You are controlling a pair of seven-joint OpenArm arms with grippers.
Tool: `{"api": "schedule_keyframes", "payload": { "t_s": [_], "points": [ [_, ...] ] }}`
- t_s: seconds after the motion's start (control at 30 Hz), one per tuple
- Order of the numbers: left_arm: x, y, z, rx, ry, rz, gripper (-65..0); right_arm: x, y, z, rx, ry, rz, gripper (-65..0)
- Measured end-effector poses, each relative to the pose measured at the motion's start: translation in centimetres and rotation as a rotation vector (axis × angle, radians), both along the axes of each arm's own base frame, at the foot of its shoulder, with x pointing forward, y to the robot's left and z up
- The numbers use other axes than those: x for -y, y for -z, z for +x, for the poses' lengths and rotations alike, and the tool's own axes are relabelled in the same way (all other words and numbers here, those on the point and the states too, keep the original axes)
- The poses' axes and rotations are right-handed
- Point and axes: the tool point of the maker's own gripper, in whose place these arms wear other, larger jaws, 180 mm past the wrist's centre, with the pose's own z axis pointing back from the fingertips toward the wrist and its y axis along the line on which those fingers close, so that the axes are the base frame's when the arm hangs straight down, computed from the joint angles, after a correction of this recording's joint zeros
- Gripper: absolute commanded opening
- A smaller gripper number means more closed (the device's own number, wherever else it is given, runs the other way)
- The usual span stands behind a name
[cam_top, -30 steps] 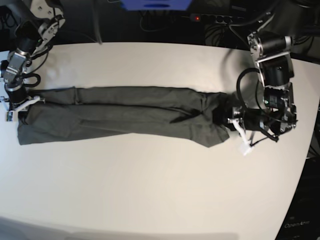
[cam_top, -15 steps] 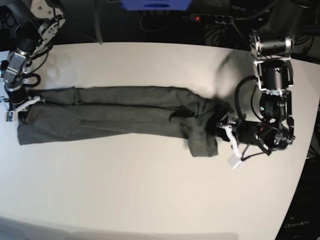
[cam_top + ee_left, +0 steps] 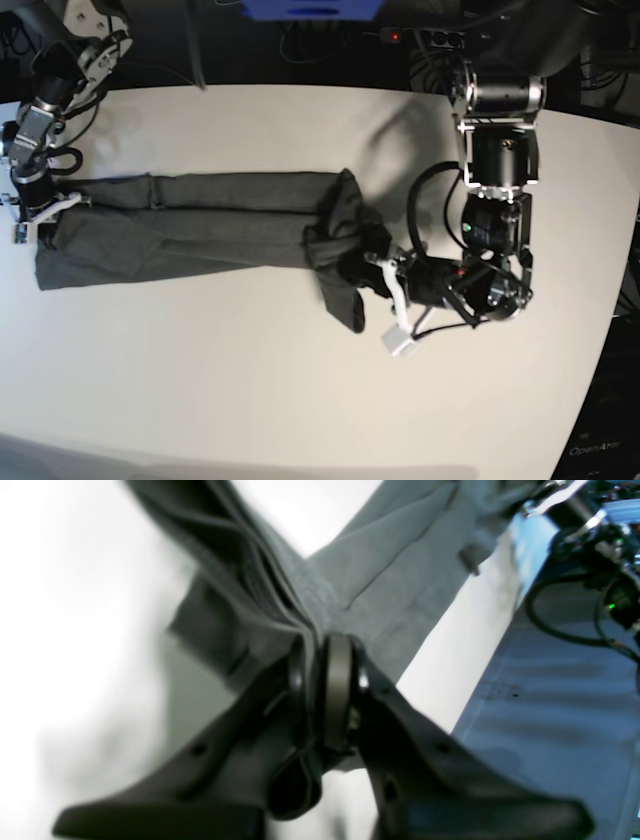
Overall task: Fold the T-shirt properly
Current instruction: 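Lift the strip end with the left gripper and fold it toward the right gripper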
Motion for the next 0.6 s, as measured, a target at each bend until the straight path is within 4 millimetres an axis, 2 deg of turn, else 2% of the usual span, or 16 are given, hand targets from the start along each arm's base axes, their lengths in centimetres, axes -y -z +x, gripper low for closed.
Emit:
{"api": "schedule_keyframes", "payload": {
  "t_s": [0.23, 0.6],
  "points": [
    [2.1, -0.3, -0.3, -0.003, 0.017, -0.038, -62.8, -0.1, 0.0, 0.1, 0.004, 0.005, -0.004, -64.7],
    [9.2, -1.5, -2.3, 0.0, 0.16, -0.094, -62.8, -0.3, 0.0, 0.2, 0.005, 0.004, -0.003, -64.7]
  ]
}}
